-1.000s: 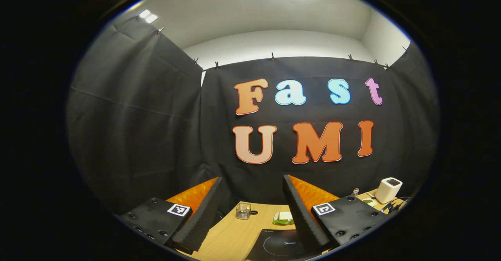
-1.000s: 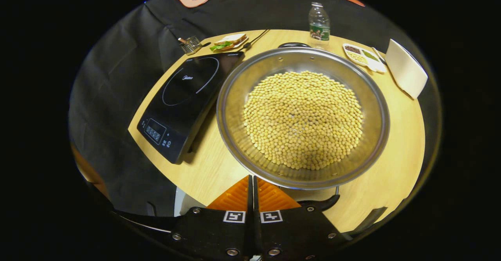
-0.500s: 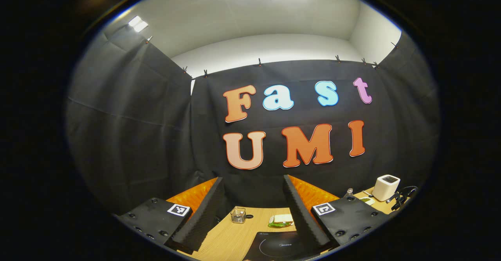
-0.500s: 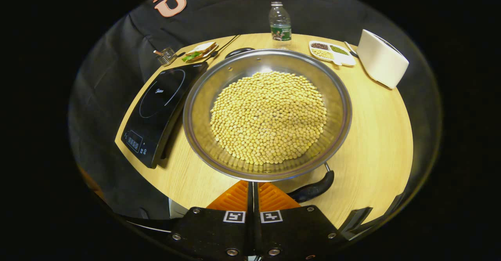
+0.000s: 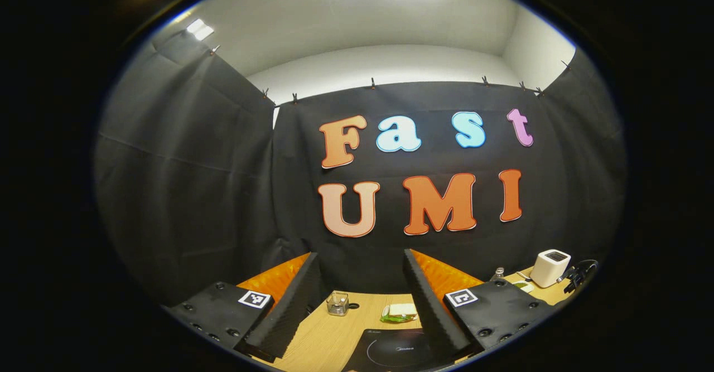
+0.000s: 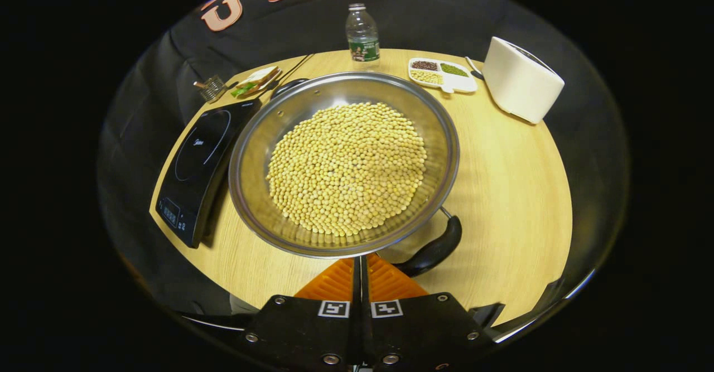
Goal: First push the handle of the pot to place it horizontally, then grasp the pot with both hands and set it on the induction cooktop.
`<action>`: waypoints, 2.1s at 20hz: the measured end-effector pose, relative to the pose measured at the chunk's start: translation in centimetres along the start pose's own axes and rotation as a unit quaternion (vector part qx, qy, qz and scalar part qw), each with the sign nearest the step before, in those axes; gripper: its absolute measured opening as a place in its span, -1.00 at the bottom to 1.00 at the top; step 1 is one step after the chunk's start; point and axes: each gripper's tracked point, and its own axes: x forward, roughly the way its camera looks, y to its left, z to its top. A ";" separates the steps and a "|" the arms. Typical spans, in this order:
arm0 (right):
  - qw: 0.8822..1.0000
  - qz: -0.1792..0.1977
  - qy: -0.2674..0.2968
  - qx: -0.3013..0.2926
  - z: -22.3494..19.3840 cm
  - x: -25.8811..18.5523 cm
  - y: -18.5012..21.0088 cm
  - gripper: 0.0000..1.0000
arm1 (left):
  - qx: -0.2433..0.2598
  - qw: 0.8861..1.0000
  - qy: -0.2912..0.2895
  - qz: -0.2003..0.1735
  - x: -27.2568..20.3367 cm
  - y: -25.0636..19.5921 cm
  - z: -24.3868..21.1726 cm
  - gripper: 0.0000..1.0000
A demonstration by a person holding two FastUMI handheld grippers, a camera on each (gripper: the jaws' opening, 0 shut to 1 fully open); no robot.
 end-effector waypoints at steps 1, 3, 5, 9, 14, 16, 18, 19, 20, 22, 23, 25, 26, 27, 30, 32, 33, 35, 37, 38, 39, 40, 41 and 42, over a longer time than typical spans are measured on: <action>1.000 -0.004 -0.001 0.003 0.2 0.1 -0.5 -1.00 | 0.001 1.000 -0.002 -0.001 0.0 0.0 0.1 0.99; 1.000 -0.008 -0.001 0.010 0.5 0.4 -1.1 -1.00 | 0.002 1.000 -0.005 -0.002 -0.2 -0.1 0.2 0.99; 1.000 -0.009 0.001 0.016 0.8 0.6 -1.6 -1.00 | 0.000 1.000 -0.007 0.002 -0.2 0.2 0.2 0.99; 0.999 -0.026 0.000 0.025 1.9 1.2 -3.5 -1.00 | 0.002 1.000 -0.006 0.011 -0.1 1.1 -0.2 0.99; 0.998 -0.041 -0.004 0.044 3.5 1.7 -5.4 -1.00 | 0.004 1.000 -0.008 0.023 -0.5 2.0 -0.1 0.99; 0.997 -0.049 -0.009 0.051 4.4 1.8 -6.2 -1.00 | 0.007 1.000 -0.006 0.026 -0.8 2.1 -0.3 0.99; 0.997 -0.048 -0.013 0.061 5.0 1.8 -6.8 -1.00 | 0.007 0.999 -0.008 0.030 -1.1 2.5 -0.2 0.99; 0.996 -0.047 -0.015 0.068 5.4 1.8 -7.1 -1.00 | 0.007 0.999 -0.009 0.031 -1.1 2.5 -0.2 0.99; 0.996 -0.046 -0.019 0.075 5.9 1.8 -7.3 -1.00 | 0.006 0.999 -0.008 0.032 -1.1 2.5 -0.2 0.99; 0.995 -0.052 -0.036 0.081 7.2 1.7 -8.0 -1.00 | 0.004 0.999 -0.007 0.031 -1.0 2.6 -0.4 0.99; 0.994 -0.053 -0.038 0.084 7.5 1.7 -8.0 -1.00 | 0.002 1.000 -0.006 0.030 -1.2 2.7 -0.6 0.99; 0.994 -0.060 -0.042 0.076 7.9 1.9 -8.2 -1.00 | -0.003 1.000 -0.003 0.029 -1.3 2.5 -0.8 0.99; 0.994 -0.065 -0.044 0.073 8.1 2.0 -8.3 -1.00 | -0.005 1.000 -0.002 0.028 -1.2 2.4 -1.0 0.99; 0.994 -0.069 -0.045 0.070 8.4 2.0 -8.4 -1.00 | -0.007 1.000 -0.001 0.027 -1.1 2.5 -1.0 0.99; 0.994 -0.075 -0.048 0.068 8.8 2.1 -8.8 -1.00 | -0.012 1.000 0.006 0.025 -1.0 2.2 -1.6 0.99; 0.993 -0.075 -0.051 0.077 9.4 2.3 -9.0 -1.00 | -0.014 1.000 0.010 0.023 -0.9 2.1 -1.8 0.99; 0.993 -0.074 -0.053 0.080 9.5 2.5 -9.2 -1.00 | -0.014 1.000 0.011 0.023 -0.9 2.1 -2.0 0.99; 0.992 -0.072 -0.055 0.083 9.8 2.7 -9.4 -1.00 | -0.015 1.000 0.016 0.019 -0.8 1.4 -2.5 0.99; 0.992 -0.070 -0.057 0.087 10.0 2.7 -9.5 -1.00 | -0.018 1.000 0.025 0.007 -0.6 0.2 -3.3 0.99; 0.992 -0.068 -0.058 0.089 10.2 2.9 -9.6 -1.00 | -0.020 0.999 0.030 0.002 -0.3 -0.3 -3.7 0.99; 0.992 -0.066 -0.059 0.090 10.3 3.0 -9.5 -1.00 | -0.021 0.999 0.036 -0.004 -0.1 -0.9 -4.2 0.99; 0.992 -0.063 -0.059 0.093 10.4 3.1 -9.5 -1.00 | -0.023 0.999 0.041 -0.009 0.0 -1.5 -4.6 0.99; 0.992 -0.061 -0.061 0.093 10.5 3.1 -9.5 -1.00 | -0.024 0.999 0.047 -0.015 0.4 -2.2 -5.2 0.99; 0.992 -0.059 -0.065 0.096 10.7 3.2 -9.6 -1.00 | -0.025 0.998 0.053 -0.021 0.6 -3.0 -5.8 0.99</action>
